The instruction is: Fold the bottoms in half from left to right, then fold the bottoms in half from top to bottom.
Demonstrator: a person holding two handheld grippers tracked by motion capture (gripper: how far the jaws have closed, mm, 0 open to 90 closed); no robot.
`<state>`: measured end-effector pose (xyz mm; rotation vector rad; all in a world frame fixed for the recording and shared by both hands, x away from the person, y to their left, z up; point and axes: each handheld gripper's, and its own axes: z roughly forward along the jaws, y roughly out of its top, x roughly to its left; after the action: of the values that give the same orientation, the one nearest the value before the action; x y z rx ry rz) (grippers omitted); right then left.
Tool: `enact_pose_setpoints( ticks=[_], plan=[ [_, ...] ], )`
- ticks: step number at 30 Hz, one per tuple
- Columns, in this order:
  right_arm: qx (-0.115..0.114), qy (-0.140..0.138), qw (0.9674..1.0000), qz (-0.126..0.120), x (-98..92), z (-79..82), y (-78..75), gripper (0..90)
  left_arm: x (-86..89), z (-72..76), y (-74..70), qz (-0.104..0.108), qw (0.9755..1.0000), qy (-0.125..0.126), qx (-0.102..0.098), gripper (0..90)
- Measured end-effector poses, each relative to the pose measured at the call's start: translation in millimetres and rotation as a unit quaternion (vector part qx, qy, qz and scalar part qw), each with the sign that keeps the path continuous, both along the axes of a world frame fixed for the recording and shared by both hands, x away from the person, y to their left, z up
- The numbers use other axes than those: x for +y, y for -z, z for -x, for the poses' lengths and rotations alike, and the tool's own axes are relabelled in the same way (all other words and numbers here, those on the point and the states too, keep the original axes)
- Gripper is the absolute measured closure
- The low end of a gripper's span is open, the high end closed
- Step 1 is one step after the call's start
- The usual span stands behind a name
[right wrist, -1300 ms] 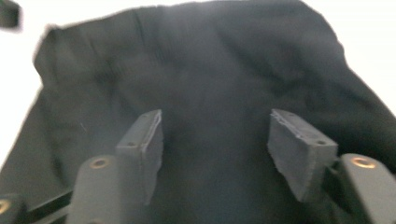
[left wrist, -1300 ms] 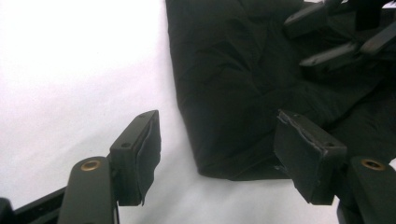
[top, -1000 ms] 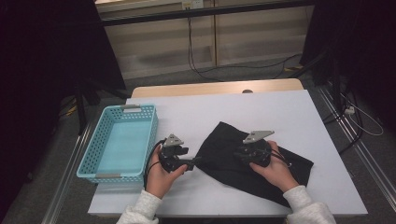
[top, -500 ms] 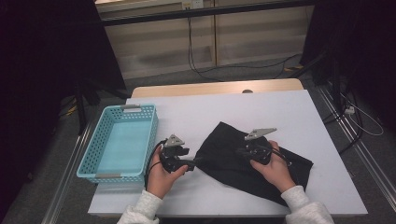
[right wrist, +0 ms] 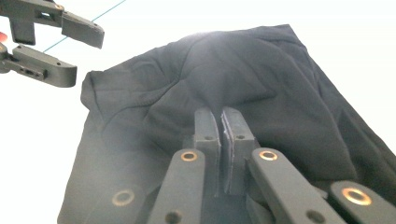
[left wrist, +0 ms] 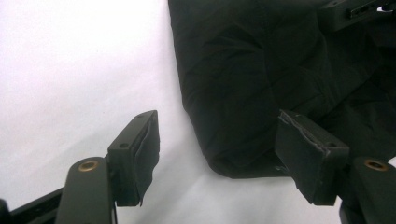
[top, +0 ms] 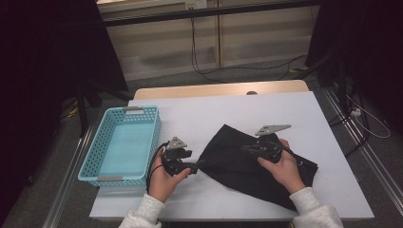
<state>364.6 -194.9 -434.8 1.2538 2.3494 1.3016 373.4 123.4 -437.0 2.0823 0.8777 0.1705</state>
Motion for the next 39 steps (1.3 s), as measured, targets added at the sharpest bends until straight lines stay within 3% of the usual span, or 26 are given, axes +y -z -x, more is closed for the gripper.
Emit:
enact_pose_setpoints(
  ticks=[8, 22, 39],
  plan=[
    [0.001, -0.001, 0.9999, -0.015, -4.8, 2.4, -5.1, 86.3, -3.0, 0.2, -1.3, 0.002, 1.0, 0.004, -0.002, 31.2],
    [0.009, 0.008, 0.9999, -0.004, -4.0, 0.5, 9.2, 85.5, -8.3, 1.4, -0.1, 0.001, 0.9999, 0.011, 0.001, 30.4],
    [0.015, 0.008, 0.9998, 0.011, 2.8, -0.7, 16.4, 84.1, -25.7, 5.2, -0.4, 0.011, 0.9991, 0.042, -0.002, 31.3]
  ],
)
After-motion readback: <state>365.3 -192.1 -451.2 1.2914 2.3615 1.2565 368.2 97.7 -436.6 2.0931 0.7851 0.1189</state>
